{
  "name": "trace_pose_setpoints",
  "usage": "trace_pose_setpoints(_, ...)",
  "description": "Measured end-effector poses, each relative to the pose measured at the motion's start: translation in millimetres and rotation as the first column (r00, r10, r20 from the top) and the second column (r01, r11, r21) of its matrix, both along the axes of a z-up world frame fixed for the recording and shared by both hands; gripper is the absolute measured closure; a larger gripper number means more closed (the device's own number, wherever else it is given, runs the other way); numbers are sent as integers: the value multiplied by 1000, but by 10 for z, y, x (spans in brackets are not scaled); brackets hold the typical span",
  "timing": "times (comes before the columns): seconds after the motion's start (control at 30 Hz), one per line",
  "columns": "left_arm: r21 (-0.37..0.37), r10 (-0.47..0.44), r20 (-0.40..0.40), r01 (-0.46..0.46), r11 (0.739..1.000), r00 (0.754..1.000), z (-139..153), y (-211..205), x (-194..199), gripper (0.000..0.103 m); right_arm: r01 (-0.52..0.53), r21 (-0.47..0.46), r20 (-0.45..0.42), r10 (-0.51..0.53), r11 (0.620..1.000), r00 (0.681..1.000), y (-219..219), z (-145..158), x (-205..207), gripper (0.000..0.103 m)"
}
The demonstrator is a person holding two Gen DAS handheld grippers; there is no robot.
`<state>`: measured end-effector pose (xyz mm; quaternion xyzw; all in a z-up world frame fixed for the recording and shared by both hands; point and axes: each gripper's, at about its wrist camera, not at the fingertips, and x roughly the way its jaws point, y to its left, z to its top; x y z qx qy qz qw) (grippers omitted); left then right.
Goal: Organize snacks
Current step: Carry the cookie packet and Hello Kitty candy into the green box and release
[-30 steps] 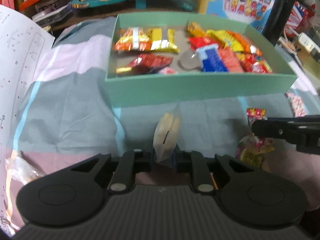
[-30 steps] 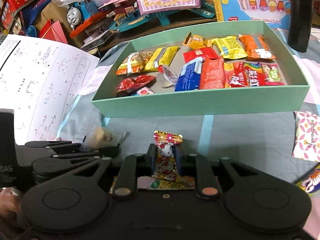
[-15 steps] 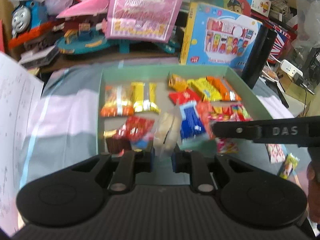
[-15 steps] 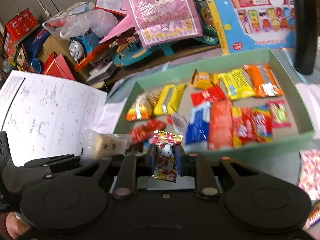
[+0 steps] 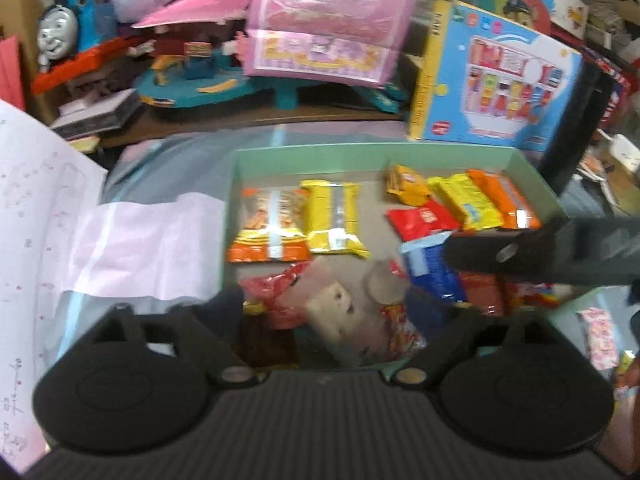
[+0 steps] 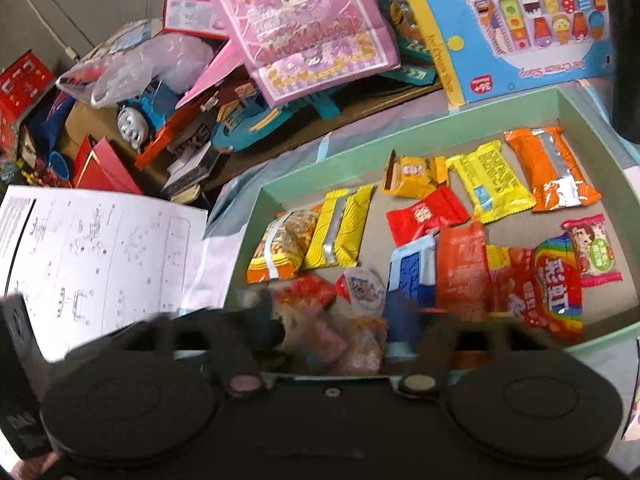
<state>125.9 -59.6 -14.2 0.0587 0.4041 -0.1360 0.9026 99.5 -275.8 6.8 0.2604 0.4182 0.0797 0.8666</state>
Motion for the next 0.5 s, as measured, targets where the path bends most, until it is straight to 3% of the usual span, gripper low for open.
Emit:
trace_pose_setpoints(0.17,-3,10,-37,-10,1000,999,-82,45,-25,2,32,-6,-1,-32,999,999,-66,-22,-41,0)
trace_pose_setpoints(0.5,-3,-3,-30,3,1000,1000,-12,33,-223,0,55,-36,-6,-55,998,998,-93,13,-268,0)
